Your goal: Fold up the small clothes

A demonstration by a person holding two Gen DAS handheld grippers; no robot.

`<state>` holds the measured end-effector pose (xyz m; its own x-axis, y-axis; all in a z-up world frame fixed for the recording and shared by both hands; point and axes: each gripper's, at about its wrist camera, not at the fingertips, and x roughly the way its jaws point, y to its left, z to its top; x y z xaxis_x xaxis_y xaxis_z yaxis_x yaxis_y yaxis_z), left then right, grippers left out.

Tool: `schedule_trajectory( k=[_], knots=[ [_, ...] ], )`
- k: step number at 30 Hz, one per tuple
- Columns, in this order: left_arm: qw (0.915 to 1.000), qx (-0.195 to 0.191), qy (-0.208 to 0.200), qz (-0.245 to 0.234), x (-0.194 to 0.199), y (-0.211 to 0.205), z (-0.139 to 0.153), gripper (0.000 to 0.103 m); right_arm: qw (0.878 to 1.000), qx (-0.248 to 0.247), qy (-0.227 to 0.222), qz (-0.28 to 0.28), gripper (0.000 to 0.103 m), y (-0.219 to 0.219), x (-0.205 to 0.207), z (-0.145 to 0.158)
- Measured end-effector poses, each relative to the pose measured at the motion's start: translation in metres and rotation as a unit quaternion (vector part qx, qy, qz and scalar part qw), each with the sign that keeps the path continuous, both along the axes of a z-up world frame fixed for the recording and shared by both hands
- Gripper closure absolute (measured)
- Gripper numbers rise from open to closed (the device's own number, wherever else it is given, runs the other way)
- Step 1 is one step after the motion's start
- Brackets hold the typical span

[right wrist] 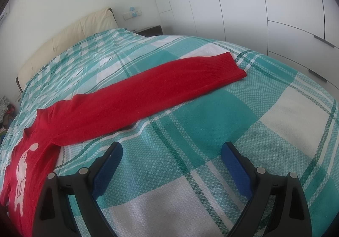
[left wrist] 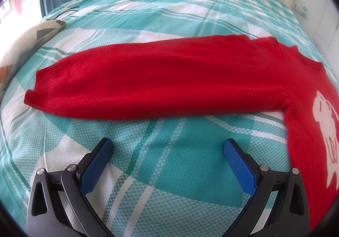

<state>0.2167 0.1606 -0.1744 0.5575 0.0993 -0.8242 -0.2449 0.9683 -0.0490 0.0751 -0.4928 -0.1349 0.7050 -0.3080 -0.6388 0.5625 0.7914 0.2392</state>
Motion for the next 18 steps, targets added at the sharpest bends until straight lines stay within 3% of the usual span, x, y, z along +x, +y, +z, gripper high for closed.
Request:
schedule_trajectory(
  k=[18],
  knots=[
    [1.0,0.0,0.0,0.0,-0.0001,0.0,0.0,0.0,1.0,-0.01,0.018,-0.003,0.009,0.0014,0.0042,-0.0021]
  ],
)
